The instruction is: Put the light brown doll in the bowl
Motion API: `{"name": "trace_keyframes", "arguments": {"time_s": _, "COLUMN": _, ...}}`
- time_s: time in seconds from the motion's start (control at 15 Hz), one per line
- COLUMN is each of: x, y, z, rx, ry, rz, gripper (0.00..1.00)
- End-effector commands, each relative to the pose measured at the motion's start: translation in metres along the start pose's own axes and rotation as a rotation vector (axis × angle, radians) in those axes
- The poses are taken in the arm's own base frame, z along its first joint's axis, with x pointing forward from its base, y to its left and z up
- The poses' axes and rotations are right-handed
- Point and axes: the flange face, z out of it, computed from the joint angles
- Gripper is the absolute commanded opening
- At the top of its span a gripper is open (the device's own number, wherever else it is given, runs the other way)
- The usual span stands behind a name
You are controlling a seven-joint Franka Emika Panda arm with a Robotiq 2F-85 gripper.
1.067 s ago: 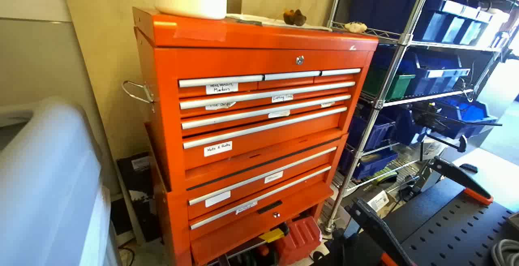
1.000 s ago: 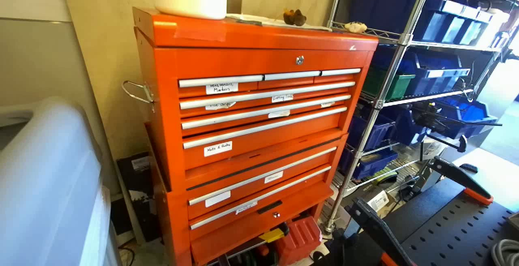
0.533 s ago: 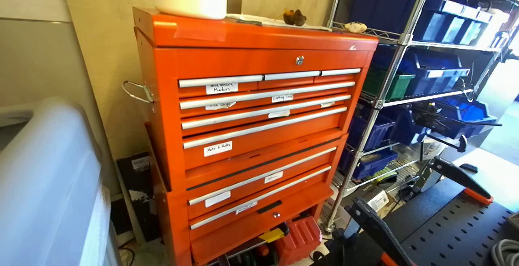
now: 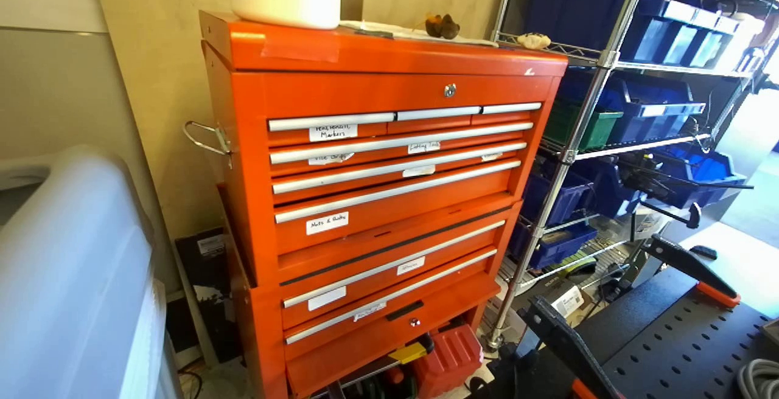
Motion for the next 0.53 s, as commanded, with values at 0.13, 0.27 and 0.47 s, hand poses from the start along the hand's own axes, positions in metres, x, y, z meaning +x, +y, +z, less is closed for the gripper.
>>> {"name": "trace_keyframes", "arguments": {"time_s": 0.13, "x": 0.059, "y": 0.011, "z": 0.020, "rx": -0.070, "ry": 0.167, "rz": 0.027, "gripper": 1.00}}
{"name": "trace_keyframes", "arguments": {"time_s": 0.27, "x": 0.076, "y": 0.012, "z": 0.036, "rx": -0.110, "ry": 0.205, "rz": 0.034, "gripper": 1.00}}
{"name": "trace_keyframes", "arguments": {"time_s": 0.47, "x": 0.100, "y": 0.010, "z": 0.065, "rx": -0.174, "ry": 0.232, "rz": 0.059, "gripper": 1.00}}
